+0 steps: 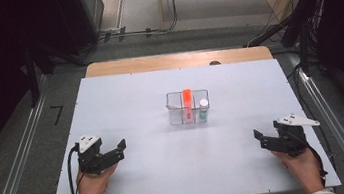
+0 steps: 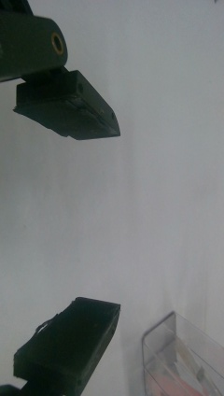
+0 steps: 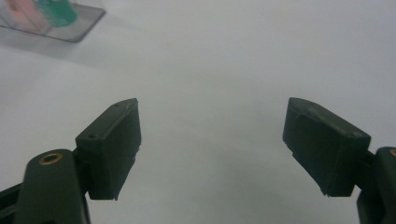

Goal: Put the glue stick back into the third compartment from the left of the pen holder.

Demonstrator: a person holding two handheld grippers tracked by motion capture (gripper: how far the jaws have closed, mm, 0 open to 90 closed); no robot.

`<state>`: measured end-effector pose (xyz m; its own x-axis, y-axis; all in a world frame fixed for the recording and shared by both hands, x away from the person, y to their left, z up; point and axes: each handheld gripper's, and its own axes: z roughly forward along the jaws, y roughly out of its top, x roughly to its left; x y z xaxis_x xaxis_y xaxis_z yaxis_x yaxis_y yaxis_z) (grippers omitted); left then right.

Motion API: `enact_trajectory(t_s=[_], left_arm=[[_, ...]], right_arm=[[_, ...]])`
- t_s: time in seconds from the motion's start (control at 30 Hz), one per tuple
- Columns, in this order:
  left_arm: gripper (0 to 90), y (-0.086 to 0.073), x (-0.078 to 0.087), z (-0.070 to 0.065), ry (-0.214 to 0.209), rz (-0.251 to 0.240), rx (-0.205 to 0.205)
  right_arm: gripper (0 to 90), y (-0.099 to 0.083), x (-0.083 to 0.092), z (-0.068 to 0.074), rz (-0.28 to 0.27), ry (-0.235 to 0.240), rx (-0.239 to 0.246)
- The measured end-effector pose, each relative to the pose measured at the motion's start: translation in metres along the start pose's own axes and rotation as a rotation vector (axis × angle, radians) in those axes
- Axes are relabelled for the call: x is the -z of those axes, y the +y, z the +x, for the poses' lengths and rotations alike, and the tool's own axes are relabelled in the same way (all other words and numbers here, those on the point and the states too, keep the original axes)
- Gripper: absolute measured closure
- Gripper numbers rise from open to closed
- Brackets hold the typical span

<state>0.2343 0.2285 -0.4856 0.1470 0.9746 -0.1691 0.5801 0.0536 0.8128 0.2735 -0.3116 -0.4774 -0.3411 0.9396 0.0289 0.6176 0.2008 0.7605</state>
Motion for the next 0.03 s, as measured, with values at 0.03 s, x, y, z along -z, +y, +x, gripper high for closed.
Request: enact_trajectory(t_s=[0.03], left_arm=[[13.1,-0.0017,0.0020,0.0031,0.003,0.001,0.002]], right_arm=[[17.9,-0.0027,0.0017,-0.0053,0.003,-0.007,-0.015]])
